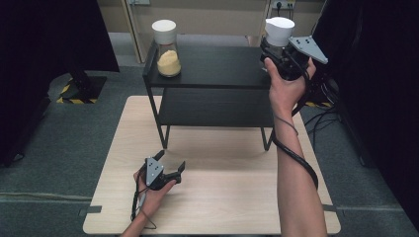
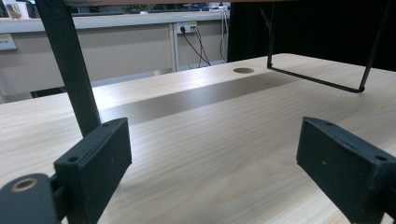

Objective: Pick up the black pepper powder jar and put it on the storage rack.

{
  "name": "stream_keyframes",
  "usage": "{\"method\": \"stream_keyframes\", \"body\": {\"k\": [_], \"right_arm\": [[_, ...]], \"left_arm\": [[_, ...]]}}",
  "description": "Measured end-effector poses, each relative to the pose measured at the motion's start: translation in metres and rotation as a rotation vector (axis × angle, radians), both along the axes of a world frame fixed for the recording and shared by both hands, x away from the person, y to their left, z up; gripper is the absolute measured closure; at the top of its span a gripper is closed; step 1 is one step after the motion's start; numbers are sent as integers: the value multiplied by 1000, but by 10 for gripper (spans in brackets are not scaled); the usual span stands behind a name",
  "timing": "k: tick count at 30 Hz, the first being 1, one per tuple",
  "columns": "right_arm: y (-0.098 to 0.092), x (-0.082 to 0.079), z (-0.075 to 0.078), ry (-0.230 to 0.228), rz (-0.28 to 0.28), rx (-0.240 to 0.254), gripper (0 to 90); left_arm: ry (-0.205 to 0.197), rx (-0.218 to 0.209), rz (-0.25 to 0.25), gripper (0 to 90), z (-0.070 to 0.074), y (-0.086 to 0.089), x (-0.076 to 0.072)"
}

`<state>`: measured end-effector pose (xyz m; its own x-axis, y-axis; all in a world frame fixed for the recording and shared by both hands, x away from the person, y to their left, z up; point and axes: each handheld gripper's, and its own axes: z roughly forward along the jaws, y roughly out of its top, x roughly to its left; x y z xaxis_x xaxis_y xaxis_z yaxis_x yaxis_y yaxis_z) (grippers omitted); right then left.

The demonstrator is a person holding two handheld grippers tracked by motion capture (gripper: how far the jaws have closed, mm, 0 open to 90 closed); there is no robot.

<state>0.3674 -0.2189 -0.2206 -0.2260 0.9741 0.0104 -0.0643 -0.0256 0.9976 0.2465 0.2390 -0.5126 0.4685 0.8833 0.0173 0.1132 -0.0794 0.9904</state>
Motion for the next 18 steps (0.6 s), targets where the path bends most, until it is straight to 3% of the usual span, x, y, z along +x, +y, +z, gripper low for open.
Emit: {"method": "stream_keyframes", "body": {"k": [18], "right_arm": [[1,6,-8,28,-11,-8,309]], "left_arm": [[-1,-1,-1,99,0,0,0]]}}
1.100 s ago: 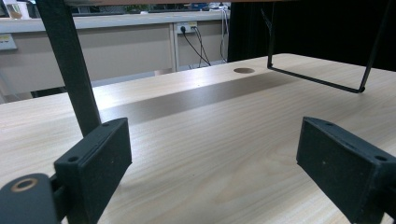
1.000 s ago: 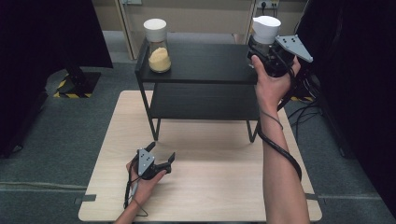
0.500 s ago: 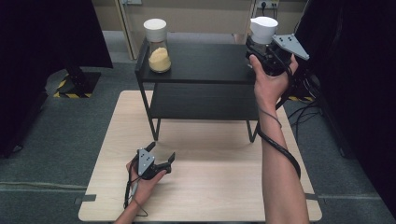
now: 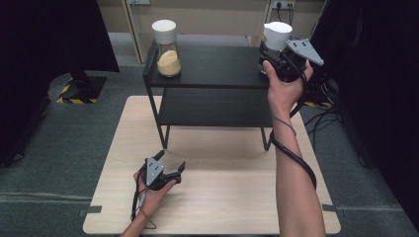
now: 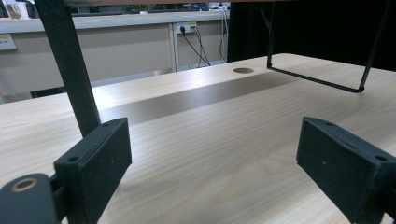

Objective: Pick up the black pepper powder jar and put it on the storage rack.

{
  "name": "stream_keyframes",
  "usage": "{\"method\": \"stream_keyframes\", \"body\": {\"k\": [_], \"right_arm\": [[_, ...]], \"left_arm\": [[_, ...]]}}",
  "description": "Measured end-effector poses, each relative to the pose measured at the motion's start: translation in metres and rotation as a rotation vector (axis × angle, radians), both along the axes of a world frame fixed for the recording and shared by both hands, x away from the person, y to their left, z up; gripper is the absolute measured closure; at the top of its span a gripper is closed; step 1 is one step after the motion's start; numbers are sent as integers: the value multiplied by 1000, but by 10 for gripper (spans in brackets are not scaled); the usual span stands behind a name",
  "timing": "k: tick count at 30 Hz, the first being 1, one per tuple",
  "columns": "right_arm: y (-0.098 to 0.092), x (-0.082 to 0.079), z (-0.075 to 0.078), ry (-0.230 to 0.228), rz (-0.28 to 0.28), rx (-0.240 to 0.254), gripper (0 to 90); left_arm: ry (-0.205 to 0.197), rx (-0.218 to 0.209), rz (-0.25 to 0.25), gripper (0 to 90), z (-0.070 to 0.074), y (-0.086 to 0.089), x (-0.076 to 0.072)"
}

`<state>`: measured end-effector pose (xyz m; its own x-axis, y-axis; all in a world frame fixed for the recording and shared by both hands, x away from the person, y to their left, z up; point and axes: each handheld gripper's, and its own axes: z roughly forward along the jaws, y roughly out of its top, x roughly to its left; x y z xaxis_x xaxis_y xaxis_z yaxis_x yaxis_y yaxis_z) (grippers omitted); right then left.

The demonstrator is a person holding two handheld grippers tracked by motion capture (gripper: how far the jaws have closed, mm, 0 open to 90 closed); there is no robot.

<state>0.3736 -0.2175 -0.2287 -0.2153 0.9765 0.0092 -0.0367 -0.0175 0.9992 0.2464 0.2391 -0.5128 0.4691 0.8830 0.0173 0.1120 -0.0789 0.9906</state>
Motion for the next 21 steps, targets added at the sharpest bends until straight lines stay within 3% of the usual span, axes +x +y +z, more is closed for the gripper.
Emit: {"method": "stream_keyframes", "body": {"k": [17,21], "right_arm": [[-1,-1,-3,-10,8,-15,303],[-1,0,-3,-8,19,-5,263]], "left_arm": [[-2,4,-3,99,0,-1,0],[-1,0,-2,99,0,-1,0]]}}
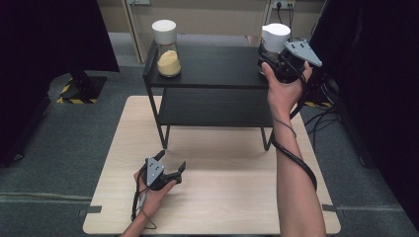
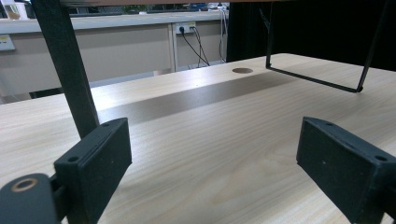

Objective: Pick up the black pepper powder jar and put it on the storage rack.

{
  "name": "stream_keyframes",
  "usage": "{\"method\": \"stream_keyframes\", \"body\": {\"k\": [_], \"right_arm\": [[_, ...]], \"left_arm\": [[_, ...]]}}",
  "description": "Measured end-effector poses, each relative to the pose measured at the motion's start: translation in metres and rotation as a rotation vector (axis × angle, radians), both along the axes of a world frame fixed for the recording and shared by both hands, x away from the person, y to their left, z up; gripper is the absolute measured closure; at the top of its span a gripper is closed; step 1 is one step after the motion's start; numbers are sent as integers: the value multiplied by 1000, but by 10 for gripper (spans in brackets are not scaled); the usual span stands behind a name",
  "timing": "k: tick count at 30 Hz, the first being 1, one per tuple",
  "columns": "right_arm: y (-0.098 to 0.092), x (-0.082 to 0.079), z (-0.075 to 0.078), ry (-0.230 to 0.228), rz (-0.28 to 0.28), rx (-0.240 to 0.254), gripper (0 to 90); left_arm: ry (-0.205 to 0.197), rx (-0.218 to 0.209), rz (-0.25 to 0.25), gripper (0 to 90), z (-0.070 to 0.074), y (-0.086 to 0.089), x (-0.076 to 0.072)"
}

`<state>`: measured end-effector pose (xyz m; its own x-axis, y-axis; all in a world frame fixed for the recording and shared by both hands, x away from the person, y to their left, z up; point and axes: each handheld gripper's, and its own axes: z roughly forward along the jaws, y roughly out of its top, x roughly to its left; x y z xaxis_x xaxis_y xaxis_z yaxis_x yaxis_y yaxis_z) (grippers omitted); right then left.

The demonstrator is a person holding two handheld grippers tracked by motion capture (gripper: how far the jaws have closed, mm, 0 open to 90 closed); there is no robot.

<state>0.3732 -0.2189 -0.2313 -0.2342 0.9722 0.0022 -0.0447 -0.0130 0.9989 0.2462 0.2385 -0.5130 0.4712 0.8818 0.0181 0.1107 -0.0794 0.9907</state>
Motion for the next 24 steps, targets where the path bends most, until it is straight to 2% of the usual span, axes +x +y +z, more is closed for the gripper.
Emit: {"method": "stream_keyframes", "body": {"k": [1,9,11,20,24], "right_arm": [[-1,0,1,4,8,6,219],[-6,0,3,39,22,20,112],[-9,-1,3,49,32,0,91],[-18,-10,1,30,50,17,80],[-19,-16,2,20,60,10,80]], "left_arm": [[0,0,0,99,0,0,0],[-1,2,0,99,0,0,0],[0,1,0,99,0,0,0],[0,3,1,99,0,0,0],[-1,4,2,99,0,-1,0]]}}
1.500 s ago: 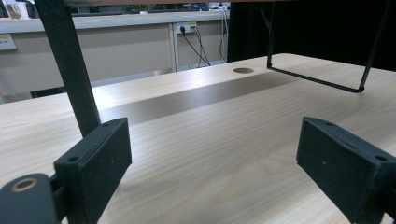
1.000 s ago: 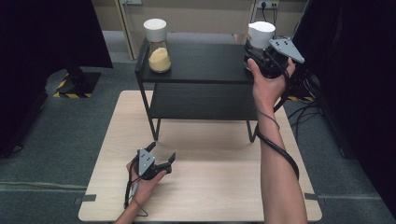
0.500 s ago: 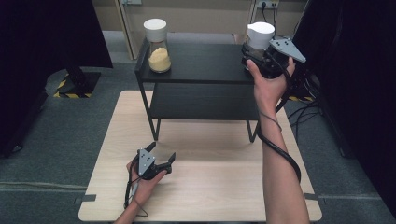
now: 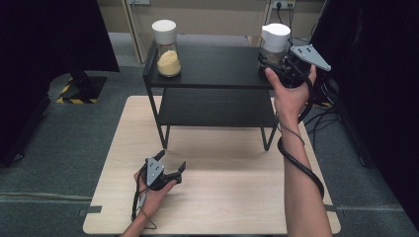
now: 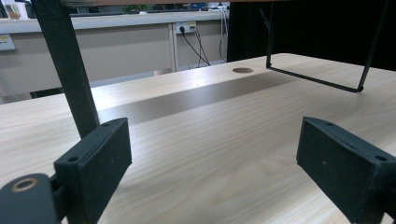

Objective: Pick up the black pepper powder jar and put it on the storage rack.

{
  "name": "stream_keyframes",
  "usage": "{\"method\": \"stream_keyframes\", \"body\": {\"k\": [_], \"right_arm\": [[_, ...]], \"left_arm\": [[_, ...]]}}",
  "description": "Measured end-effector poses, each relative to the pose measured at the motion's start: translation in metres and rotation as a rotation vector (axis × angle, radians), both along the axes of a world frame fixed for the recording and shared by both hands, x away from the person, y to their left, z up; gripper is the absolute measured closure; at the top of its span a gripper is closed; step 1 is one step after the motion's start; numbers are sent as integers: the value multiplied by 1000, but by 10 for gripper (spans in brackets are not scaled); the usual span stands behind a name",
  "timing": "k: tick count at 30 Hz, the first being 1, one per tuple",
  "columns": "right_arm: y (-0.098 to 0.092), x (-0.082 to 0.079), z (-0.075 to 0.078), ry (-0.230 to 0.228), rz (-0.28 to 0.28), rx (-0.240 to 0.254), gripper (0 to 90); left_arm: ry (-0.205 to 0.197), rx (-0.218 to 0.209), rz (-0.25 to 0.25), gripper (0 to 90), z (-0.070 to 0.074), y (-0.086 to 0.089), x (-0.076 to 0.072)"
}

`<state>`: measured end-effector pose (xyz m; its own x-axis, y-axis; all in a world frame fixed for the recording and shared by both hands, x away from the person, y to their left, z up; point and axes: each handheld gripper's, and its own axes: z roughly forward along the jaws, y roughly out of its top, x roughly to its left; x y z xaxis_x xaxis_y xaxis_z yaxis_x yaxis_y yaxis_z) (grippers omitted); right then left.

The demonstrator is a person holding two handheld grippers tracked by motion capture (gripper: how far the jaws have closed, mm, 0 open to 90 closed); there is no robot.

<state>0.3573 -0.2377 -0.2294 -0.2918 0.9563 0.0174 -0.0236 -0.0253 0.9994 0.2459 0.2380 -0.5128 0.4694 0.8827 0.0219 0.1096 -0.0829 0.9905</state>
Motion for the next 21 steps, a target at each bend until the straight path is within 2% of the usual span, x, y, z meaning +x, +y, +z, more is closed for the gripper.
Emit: {"method": "stream_keyframes", "body": {"k": [21], "right_arm": [[-3,-28,-12,-6,43,-13,75]], "left_arm": [[1,6,1,99,1,0,0]]}}
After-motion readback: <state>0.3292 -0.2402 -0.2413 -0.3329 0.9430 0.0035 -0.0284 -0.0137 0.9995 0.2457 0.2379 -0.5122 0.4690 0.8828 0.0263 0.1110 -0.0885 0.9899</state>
